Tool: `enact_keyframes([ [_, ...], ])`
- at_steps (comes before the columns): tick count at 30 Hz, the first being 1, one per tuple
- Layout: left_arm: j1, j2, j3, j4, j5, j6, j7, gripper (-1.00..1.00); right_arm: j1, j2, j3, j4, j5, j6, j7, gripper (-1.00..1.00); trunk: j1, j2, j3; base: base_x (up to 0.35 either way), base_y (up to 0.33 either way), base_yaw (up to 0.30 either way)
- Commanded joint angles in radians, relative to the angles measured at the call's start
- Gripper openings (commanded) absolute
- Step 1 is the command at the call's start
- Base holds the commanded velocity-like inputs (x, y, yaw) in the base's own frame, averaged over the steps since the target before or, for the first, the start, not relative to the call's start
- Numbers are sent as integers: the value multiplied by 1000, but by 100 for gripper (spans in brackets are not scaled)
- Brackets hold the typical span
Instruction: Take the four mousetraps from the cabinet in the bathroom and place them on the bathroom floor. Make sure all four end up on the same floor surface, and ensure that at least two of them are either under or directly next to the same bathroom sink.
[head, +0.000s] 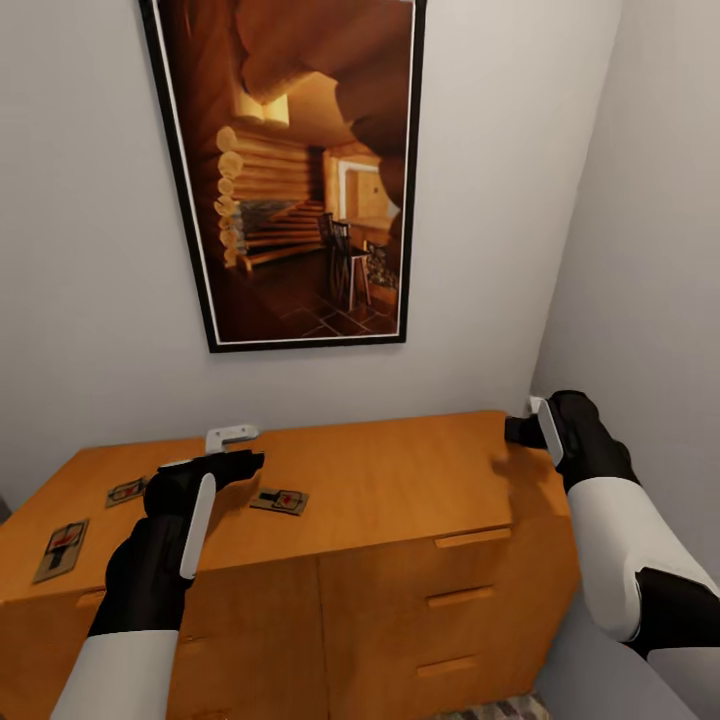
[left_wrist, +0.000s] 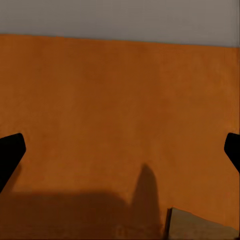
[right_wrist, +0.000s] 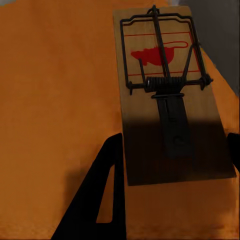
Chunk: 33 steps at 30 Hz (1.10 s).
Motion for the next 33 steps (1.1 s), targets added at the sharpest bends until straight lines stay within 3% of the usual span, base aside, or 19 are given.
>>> enact_keyframes([
  [1, -1, 0, 2, -1, 0, 4, 3, 100, -1, 0, -2, -1, 3, 4, 4, -100, -1, -1, -1, -290, 0, 0],
  [5, -1, 7, 11, 0, -2, 3, 4, 100, -1, 2, -2, -1, 2, 5, 2, -100, -1, -1, -1, -122, 0, 0],
  [8, -1, 9, 37, -1, -3, 2, 5, 100, -1, 2, -2, -1, 2, 8, 1, -100, -1, -1, -1, -19, 0, 0],
  [15, -1, 19, 160, -2, -8, 2, 8, 100, -1, 3, -2, 0, -1, 6, 1, -100, -1, -1, -1, -4, 0, 146],
  [19, -1, 25, 200, -3, -10, 4, 9, 100, -1, 3, -2, -1, -1, 7, 1, -100, -1, -1, -1, 0, 0, 253],
  [26, -1, 32, 212, -3, -11, 5, 8, 100, -1, 3, -2, -1, 2, 8, 2, -100, -1, -1, -1, 0, 0, 245],
  [33, -1, 31, 205, -3, -9, 5, 7, 100, -1, -4, -5, 6, 2, 10, -6, -100, -1, -1, -1, 0, 0, 44],
])
